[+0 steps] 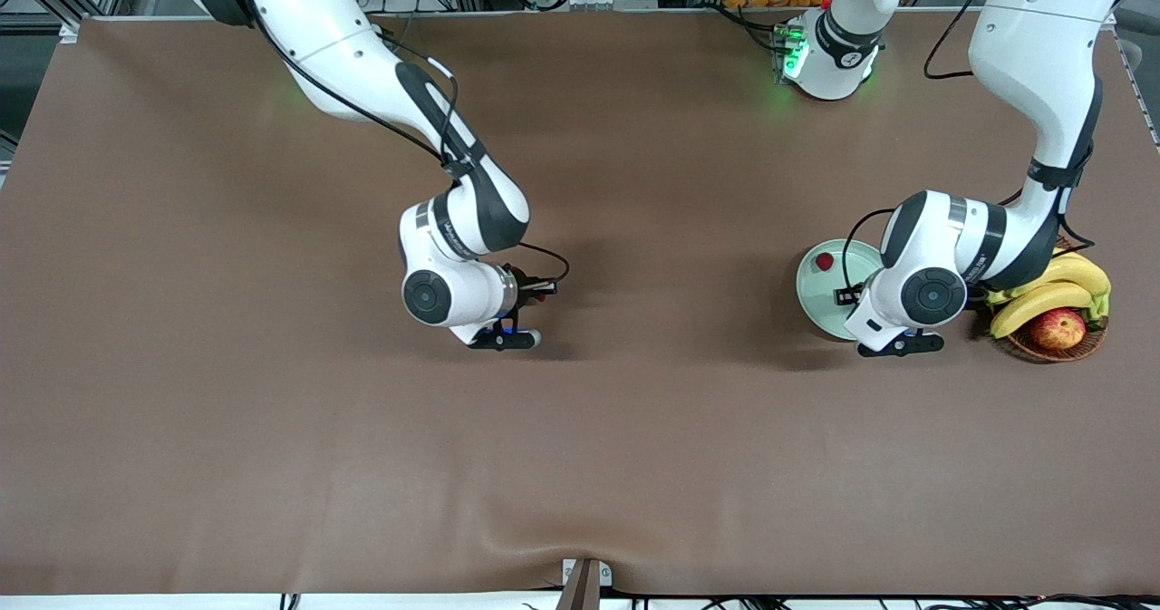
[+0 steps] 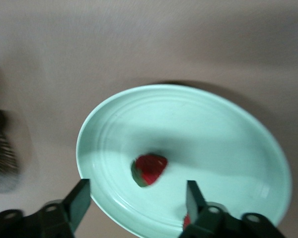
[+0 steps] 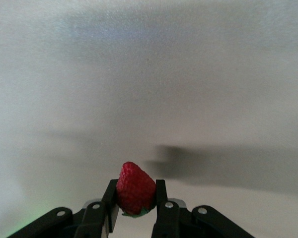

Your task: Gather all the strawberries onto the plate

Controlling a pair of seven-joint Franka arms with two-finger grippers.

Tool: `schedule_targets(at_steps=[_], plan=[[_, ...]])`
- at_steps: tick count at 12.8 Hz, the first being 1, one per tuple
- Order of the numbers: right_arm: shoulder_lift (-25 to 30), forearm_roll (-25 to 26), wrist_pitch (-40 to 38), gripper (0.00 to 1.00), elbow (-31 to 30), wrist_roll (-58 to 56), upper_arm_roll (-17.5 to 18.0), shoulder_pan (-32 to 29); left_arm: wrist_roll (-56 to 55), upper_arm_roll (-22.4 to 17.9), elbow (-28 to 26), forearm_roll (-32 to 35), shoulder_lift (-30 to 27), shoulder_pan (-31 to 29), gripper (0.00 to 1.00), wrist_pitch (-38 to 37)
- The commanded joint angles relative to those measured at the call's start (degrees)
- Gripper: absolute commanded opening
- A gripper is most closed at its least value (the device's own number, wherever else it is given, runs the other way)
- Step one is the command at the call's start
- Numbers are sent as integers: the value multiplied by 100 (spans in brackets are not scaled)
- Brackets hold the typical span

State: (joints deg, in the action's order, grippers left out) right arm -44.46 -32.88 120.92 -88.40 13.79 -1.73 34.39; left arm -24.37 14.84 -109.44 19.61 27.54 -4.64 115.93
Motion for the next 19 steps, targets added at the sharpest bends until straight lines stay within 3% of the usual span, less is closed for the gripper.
schedule_targets(at_steps=[1, 3, 4, 6, 8, 10, 12, 13, 14, 16, 19], plan=[[51, -122, -24, 69, 24, 27, -55, 7, -304, 702, 412, -27, -285, 24, 100, -359], [270, -122, -129, 83, 42, -7, -55, -150, -996, 1299, 966, -114, -110, 208, 100, -378], [550, -70, -574, 86, 85, -8, -64, -352, -1487, 1398, 1317, -211, 144, 435, 100, -378], [1217, 123, -1716, 86, 252, -8, -125, -808, -2393, 1399, 1993, -421, 723, 1172, 100, -335], [2008, 876, -2369, 86, 288, -16, -222, -1204, -3071, 1381, 2776, -440, 1382, 1850, 100, -143], [2624, 1335, -2669, 100, 384, -78, -231, -1687, -3529, 1277, 2920, -431, 1753, 2308, 100, 741], [3108, 1739, -2697, 100, 507, -78, -327, -2048, -4274, 1127, 2972, -431, 2139, 2756, 100, 1727], [3267, 2211, -2705, 100, 612, -130, -423, -2093, -4583, 909, 3095, -431, 2333, 3080, 100, 2070], [3478, 2686, -2775, 100, 613, -314, -442, -2155, -4881, 637, 3278, -440, 2535, 3440, 100, 2222], [3751, 2893, -3055, 100, 683, -875, -433, -2610, -5235, 135, 3491, -449, 2721, 4021, 100, 2293], [4190, 3120, -3575, 100, 683, -1595, -398, -3261, -5289, 98, 3395, -449, 2686, 4111, 100, 2267]])
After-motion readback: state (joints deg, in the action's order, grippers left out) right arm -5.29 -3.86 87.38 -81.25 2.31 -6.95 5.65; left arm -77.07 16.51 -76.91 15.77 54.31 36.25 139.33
